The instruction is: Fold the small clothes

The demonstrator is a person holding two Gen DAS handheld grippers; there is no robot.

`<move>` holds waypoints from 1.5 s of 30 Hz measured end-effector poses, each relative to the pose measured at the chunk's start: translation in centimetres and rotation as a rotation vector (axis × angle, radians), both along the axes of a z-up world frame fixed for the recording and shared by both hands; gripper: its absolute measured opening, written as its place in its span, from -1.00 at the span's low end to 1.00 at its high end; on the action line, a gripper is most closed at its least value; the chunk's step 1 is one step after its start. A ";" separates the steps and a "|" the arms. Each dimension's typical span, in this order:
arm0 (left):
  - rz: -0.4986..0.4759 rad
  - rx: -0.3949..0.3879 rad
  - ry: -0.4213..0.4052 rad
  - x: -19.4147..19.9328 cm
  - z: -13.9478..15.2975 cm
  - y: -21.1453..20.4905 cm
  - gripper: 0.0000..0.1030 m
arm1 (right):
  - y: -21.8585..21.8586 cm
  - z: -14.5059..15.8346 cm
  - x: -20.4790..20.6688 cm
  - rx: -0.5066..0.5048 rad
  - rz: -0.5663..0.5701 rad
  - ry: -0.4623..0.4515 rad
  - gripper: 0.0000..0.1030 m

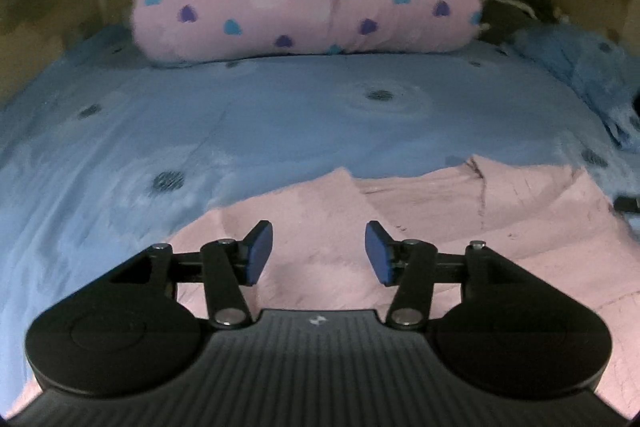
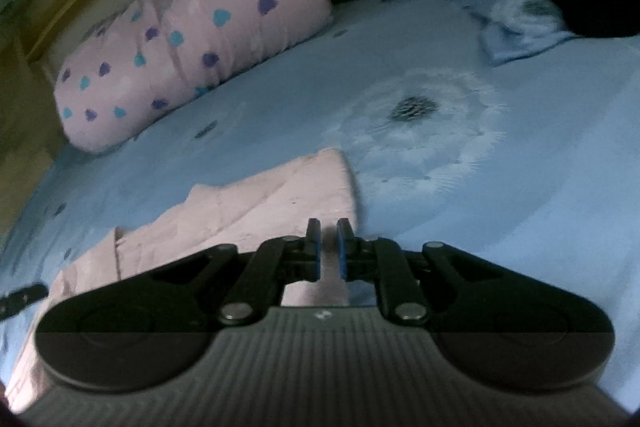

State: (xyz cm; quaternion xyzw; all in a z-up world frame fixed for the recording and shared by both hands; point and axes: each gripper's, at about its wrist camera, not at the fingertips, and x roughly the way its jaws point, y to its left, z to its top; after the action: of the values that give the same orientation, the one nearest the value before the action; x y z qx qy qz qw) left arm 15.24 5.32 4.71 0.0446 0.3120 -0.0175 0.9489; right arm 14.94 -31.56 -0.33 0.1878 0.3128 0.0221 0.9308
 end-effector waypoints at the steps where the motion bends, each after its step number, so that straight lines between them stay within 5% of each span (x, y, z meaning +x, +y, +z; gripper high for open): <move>1: -0.017 0.021 0.007 0.5 -0.1 -0.4 0.12 | 0.2 0.2 0.5 -0.020 0.024 -0.004 -0.76; 2: -0.038 0.045 0.018 1.0 -0.3 -0.8 0.12 | 0.5 0.5 1.2 -0.050 0.057 -0.001 -0.71; 4: -0.072 0.086 0.056 2.3 -1.1 -1.2 0.12 | 1.3 0.7 2.6 -0.109 0.139 0.020 -0.27; 5: -0.080 0.098 0.074 2.8 -1.4 -1.2 0.12 | 1.7 0.8 3.3 -0.134 0.184 0.026 0.11; 6: -0.086 0.103 0.090 3.2 -1.8 -1.1 0.12 | 2.4 0.9 3.9 -0.177 0.237 0.020 0.21; 12: -0.068 0.069 0.153 4.4 -3.5 1.0 0.12 | 4.8 1.2 6.8 -0.426 0.510 -0.019 0.17; 16: -0.056 0.019 0.159 4.3 -3.8 2.2 0.12 | 4.5 0.4 8.6 -0.430 0.610 0.019 0.17; 23: -0.068 0.048 0.139 3.4 -3.4 1.5 0.12 | 5.6 -0.6 8.9 -0.493 0.775 0.024 0.20; 25: -0.080 0.054 0.124 2.7 -3.1 1.2 0.12 | 5.7 -0.5 8.8 -0.470 0.820 0.034 -0.05; 27: -0.088 0.058 0.114 2.2 -2.8 1.0 0.13 | 5.7 -0.2 8.4 -0.452 0.864 0.040 -0.68; 31: -0.073 0.081 0.103 1.6 -3.0 0.7 0.13 | 5.6 0.3 7.5 -0.462 0.844 -0.016 -0.75; 35: -0.026 0.190 0.091 1.7 -4.0 0.1 0.18 | 4.2 0.8 7.7 -0.386 0.669 -0.095 -0.76; 40: 0.009 0.238 0.083 2.2 -4.8 0.4 0.31 | 5.3 -1.4 7.5 -0.461 0.608 -0.091 -0.73; 45: 0.026 0.237 0.083 1.9 -4.3 0.7 0.34 | 4.3 0.5 5.8 -0.407 0.483 -0.094 -0.41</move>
State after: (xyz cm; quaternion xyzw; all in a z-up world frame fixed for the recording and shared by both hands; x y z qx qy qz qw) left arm 17.14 5.98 0.36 0.1517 0.3512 0.0300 0.9234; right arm 20.78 -27.28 0.15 -0.0833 0.3030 0.1880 0.9306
